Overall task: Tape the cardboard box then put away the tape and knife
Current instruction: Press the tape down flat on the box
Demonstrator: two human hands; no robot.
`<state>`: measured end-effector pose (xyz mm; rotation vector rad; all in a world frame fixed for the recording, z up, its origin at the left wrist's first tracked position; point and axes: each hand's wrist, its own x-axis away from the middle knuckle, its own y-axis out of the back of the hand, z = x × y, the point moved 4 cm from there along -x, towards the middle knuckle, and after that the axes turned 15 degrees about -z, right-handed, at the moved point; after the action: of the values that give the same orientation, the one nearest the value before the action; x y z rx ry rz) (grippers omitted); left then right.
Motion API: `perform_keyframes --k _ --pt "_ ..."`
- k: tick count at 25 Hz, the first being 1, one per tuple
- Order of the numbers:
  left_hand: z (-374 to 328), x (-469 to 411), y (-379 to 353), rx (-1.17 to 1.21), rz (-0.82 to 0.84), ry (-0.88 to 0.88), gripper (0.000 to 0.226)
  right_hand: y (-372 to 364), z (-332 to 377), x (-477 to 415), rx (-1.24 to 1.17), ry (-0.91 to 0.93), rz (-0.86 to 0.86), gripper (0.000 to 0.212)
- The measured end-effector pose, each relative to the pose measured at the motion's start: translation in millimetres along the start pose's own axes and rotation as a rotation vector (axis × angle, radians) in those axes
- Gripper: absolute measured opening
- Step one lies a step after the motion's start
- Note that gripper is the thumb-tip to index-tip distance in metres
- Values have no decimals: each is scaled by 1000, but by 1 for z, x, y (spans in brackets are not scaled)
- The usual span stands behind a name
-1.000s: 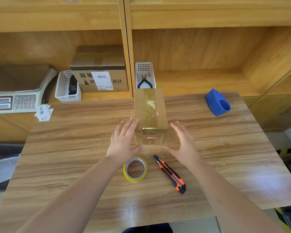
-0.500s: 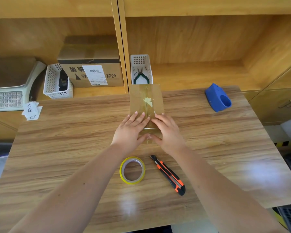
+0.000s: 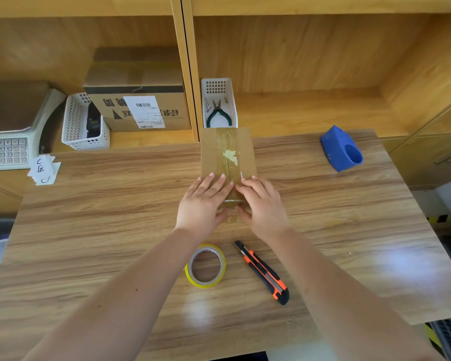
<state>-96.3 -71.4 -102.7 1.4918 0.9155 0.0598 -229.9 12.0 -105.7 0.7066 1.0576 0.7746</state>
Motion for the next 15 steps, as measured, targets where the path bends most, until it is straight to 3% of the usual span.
perform_keyframes --k 15 --pt "-9 -5 -6 -89 15 -27 65 -2 11 -6 203 115 11 48"
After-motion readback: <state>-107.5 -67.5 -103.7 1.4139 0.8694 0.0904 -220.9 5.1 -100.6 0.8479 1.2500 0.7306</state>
